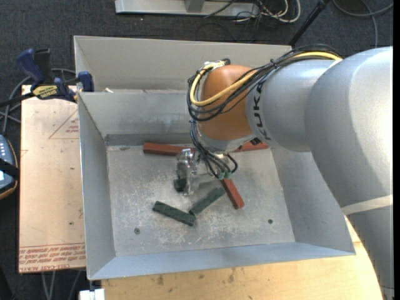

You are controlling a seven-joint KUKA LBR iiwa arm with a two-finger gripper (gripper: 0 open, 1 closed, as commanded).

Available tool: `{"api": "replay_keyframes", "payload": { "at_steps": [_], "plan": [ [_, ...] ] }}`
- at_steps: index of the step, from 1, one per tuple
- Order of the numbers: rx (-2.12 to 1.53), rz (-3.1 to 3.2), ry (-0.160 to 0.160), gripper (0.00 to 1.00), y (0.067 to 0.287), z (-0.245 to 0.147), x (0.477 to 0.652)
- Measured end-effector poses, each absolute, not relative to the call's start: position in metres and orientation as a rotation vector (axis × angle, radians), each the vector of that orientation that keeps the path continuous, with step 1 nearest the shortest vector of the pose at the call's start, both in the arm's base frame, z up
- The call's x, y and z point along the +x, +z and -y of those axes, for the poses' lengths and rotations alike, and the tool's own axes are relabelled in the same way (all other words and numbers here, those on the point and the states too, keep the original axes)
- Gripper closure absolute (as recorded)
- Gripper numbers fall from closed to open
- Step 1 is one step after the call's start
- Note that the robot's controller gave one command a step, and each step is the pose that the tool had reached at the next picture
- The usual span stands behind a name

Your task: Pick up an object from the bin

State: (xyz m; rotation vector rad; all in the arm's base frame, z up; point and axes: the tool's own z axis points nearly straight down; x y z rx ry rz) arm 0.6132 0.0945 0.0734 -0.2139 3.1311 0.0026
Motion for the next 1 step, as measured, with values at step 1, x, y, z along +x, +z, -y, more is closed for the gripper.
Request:
{"api": "replay_keyframes", "payload": {
  "at_steps": [1],
  "plan": [
    [-0.597,-3.073,0.000,1.00,0.2011,-0.0762,0.6153]
  ]
}}
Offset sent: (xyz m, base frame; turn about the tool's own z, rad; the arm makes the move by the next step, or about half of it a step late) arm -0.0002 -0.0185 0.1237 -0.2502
